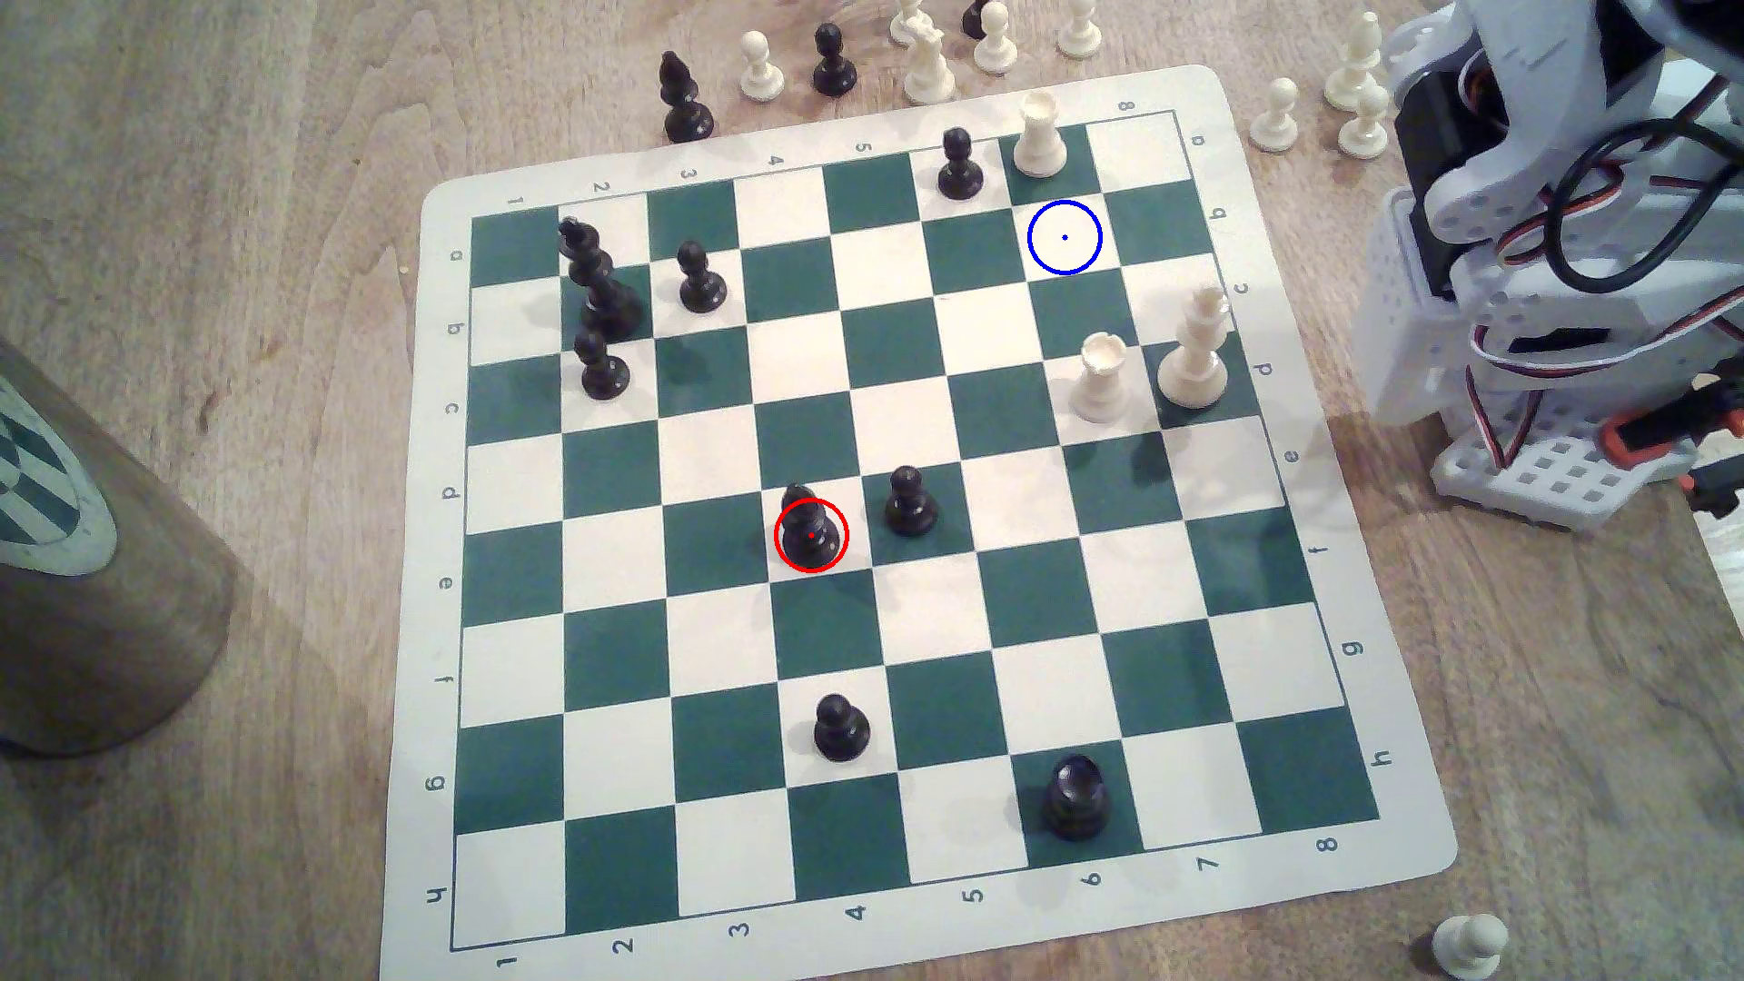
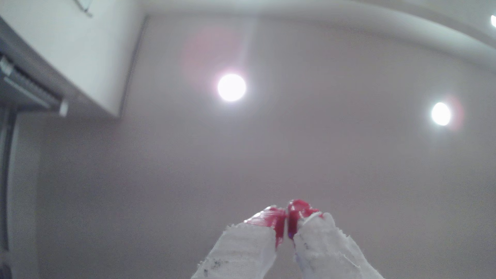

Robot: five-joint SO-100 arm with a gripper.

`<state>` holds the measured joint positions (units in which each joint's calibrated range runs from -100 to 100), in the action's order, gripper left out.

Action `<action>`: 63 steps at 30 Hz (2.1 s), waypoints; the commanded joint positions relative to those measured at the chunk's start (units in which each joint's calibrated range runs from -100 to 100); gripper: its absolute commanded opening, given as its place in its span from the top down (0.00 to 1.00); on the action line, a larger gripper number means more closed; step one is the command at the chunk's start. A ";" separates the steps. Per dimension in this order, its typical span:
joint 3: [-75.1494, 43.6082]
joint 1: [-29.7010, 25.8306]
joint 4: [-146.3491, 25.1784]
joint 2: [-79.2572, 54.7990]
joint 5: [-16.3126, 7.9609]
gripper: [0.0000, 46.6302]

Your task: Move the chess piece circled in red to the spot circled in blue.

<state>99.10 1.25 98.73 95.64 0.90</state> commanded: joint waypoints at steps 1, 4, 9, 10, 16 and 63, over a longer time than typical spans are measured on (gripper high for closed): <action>0.63 -1.53 -0.69 0.20 0.05 1.00; -2.45 -1.84 -7.32 0.11 0.05 1.00; -10.34 -1.84 -21.00 0.11 0.05 1.00; -11.70 -1.84 -23.46 0.11 0.05 1.00; -25.21 -0.59 -50.49 0.11 -0.20 1.00; -70.54 -10.05 -162.61 -57.27 -9.52 0.83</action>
<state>34.48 -9.81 -64.30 46.63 -7.94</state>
